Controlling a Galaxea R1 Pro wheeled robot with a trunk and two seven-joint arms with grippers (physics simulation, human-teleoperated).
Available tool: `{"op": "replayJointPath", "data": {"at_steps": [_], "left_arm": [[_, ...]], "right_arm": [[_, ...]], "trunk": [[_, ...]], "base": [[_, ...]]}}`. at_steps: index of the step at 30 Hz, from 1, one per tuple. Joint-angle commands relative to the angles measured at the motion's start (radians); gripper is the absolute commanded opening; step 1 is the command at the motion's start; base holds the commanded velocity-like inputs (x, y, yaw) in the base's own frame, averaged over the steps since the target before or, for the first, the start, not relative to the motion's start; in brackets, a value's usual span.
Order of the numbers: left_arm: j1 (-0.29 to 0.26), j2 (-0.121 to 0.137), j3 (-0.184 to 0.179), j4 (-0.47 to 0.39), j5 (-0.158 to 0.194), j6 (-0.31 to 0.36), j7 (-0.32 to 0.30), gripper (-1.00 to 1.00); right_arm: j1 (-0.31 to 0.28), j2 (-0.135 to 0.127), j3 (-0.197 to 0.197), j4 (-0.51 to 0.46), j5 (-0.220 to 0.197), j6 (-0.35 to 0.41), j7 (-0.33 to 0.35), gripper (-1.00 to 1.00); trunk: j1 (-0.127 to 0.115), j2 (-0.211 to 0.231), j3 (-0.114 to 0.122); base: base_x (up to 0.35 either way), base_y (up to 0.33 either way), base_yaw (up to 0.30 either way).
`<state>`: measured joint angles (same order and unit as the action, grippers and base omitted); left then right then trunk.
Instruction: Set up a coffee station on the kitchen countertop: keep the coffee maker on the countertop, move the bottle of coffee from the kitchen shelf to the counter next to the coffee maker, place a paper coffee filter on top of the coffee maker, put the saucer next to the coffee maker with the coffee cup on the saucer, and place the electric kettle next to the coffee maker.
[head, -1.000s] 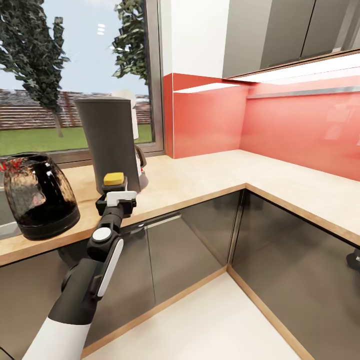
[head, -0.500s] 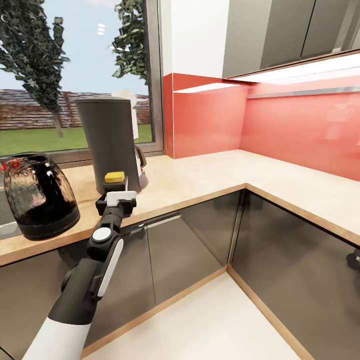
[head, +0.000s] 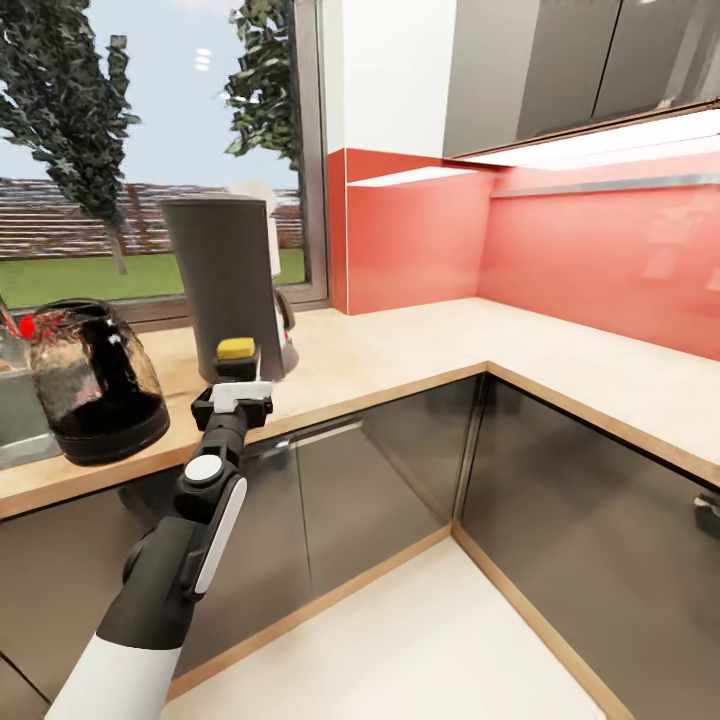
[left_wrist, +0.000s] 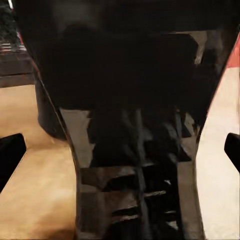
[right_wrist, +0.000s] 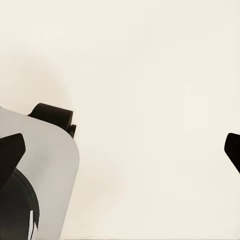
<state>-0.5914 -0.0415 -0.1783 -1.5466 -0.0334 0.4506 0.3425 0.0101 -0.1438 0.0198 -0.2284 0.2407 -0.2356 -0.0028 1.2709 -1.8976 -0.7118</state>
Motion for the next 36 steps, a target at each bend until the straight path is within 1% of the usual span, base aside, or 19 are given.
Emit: {"op": "replayJointPath", "data": {"at_steps": [1,10,19,21,23,24,25,26,27,28,29,32,34,35,36], "left_arm": [[-0.001,0.000,-0.002,-0.001,-0.003,0.007,0.004,1.00],[-0.001,0.000,-0.002,-0.001,-0.003,0.007,0.004,1.00],[-0.001,-0.001,-0.005,-0.004,0.005,0.007,-0.010,1.00],[-0.001,-0.001,-0.007,-0.006,0.008,0.008,-0.101,1.00],[-0.001,-0.001,-0.006,-0.007,0.008,0.008,-0.165,1.00],[-0.001,-0.001,-0.006,-0.008,0.011,0.008,-0.236,1.00],[-0.001,-0.001,-0.006,-0.007,0.021,0.008,-0.299,1.00],[-0.001,-0.001,-0.006,-0.007,0.029,0.008,-0.325,1.00],[-0.001,-0.001,-0.005,-0.007,0.050,0.007,-0.363,1.00],[-0.001,0.000,-0.005,-0.007,0.077,0.007,-0.389,1.00],[-0.001,0.003,-0.005,-0.008,0.113,0.006,-0.412,1.00],[0.000,0.005,-0.005,-0.008,0.142,0.004,-0.434,1.00],[0.000,0.006,-0.006,-0.008,0.150,0.004,-0.467,1.00],[0.000,0.006,-0.005,-0.007,0.155,0.004,-0.510,1.00],[0.001,0.006,-0.005,-0.006,0.158,0.004,-0.537,1.00]], "right_arm": [[0.001,0.000,0.002,-0.002,0.003,-0.001,0.000,1.00],[0.001,0.000,0.002,-0.002,0.003,-0.001,0.000,1.00],[0.001,0.000,0.002,-0.002,0.003,-0.001,0.000,1.00],[0.001,0.000,0.002,-0.002,0.003,-0.001,0.000,1.00],[0.001,0.000,0.002,-0.002,0.003,-0.001,0.000,1.00],[0.001,0.000,0.002,-0.002,0.003,-0.001,0.000,1.00],[0.001,0.000,0.002,-0.002,0.003,-0.001,0.000,1.00],[0.001,0.000,0.002,-0.002,0.003,-0.001,0.000,1.00],[0.001,0.000,0.002,-0.002,0.003,-0.001,0.000,1.00],[0.001,0.000,0.002,-0.002,0.003,-0.001,0.000,1.00],[0.001,0.000,0.002,-0.002,0.003,-0.001,0.000,1.00],[0.001,0.000,0.002,-0.002,0.003,-0.001,0.000,1.00],[0.001,0.000,0.002,-0.002,0.003,-0.001,0.000,1.00],[0.001,0.000,0.002,-0.002,0.003,-0.001,0.000,1.00],[0.001,0.000,0.002,-0.002,0.003,-0.001,0.000,1.00]], "trunk": [[-0.001,0.000,-0.001],[-0.001,0.000,-0.001],[-0.001,0.000,-0.001],[-0.001,0.000,-0.001],[-0.001,0.000,-0.001],[-0.001,0.000,-0.001],[-0.001,0.000,-0.001],[-0.001,0.000,-0.001],[-0.001,0.000,-0.001],[-0.001,0.000,-0.001],[-0.001,0.000,-0.001],[-0.001,0.000,-0.001],[-0.001,0.000,-0.001],[-0.001,0.000,-0.001],[-0.001,0.000,-0.001]], "base": [[-0.313,0.000,0.000],[-0.311,0.000,0.000],[-0.057,0.000,0.000],[-0.005,0.000,0.000],[-0.003,0.000,0.000],[-0.002,0.000,0.000],[0.000,0.000,0.000],[0.000,0.000,0.000],[0.000,0.000,0.000],[0.000,0.000,0.000],[0.000,0.000,0.000],[0.000,0.000,0.000],[0.000,0.000,0.000],[0.000,0.000,0.000],[0.000,0.000,0.000]]}}
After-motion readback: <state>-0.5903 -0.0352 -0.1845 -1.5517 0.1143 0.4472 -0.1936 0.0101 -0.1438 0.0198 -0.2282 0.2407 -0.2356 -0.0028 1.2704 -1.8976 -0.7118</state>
